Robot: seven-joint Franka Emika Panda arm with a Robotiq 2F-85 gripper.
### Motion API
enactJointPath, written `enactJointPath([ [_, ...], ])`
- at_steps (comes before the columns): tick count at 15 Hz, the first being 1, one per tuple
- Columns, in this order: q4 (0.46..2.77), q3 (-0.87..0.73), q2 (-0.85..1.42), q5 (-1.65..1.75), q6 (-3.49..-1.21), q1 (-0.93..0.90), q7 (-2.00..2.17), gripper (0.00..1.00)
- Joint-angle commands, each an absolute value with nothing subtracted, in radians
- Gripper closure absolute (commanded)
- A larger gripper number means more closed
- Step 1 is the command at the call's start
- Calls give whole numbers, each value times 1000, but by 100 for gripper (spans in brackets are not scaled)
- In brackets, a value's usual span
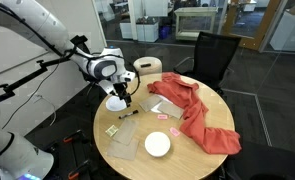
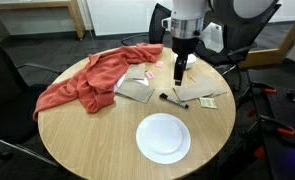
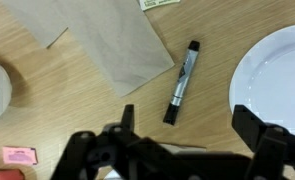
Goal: Move the marker to the left
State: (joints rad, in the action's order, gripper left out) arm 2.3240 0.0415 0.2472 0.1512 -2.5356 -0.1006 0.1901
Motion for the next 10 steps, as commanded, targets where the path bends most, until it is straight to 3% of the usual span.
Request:
enactJointPath([
  [1, 2335, 34, 282, 137, -2609, -110, 221, 0],
  [10, 2314, 22, 403, 95, -2721, -113, 212, 0],
])
